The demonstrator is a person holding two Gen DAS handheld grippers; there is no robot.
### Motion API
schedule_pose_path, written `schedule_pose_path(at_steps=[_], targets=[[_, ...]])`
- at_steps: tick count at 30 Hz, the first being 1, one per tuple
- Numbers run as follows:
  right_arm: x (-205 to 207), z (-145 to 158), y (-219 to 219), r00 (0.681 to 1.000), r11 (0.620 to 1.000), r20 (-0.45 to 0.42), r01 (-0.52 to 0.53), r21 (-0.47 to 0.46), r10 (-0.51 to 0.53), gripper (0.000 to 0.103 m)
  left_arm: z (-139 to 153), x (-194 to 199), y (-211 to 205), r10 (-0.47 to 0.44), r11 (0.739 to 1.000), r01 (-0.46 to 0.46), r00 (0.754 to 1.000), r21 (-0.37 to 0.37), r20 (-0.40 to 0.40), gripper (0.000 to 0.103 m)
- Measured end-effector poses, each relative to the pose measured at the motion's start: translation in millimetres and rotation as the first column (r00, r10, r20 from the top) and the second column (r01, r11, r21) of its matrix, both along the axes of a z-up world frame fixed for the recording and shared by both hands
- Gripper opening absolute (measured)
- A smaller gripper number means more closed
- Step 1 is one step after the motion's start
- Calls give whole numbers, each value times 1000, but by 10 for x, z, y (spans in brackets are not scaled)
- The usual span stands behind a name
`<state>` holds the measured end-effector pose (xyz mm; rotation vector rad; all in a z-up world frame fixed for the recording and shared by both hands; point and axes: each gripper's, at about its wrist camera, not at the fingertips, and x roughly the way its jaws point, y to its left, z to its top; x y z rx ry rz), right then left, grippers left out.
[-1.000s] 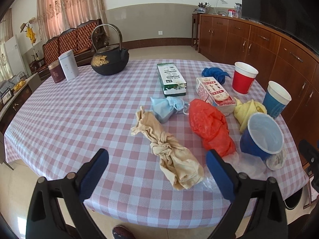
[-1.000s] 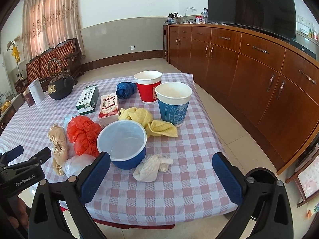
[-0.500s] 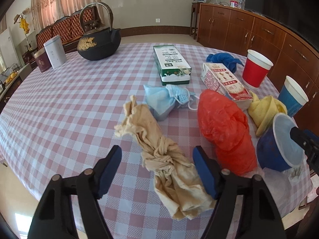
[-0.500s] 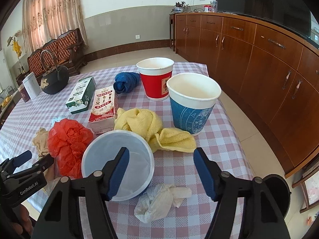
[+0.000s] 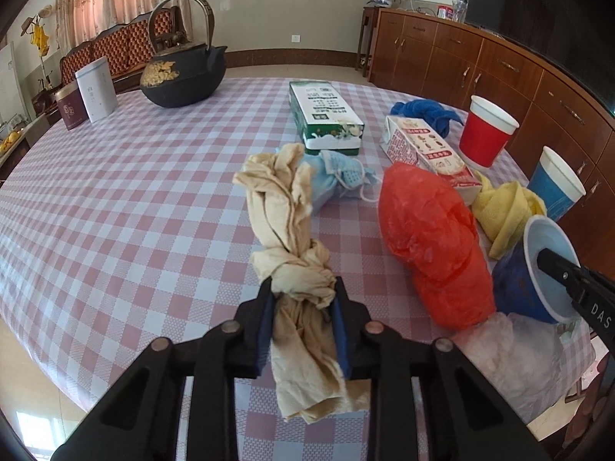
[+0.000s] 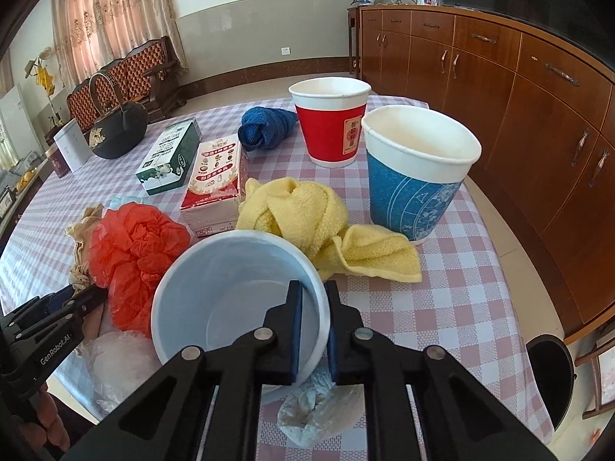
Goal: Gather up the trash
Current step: 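Carry the beige rag and blue cup over the black trash bin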
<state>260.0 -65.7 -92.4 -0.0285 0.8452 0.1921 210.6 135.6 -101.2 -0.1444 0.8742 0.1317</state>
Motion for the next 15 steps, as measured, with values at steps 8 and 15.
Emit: schedule_pose_path(at_steps=[8,15], targets=[[-127,158,-17,999,999,47,-10,42,8,9,205,-122,50,9,1000,-10,997,13,72,29],[-233,351,-77,996,995,90,-7,102,-3,9,398,-215,45,-3,1000,1,993,21,116,29]])
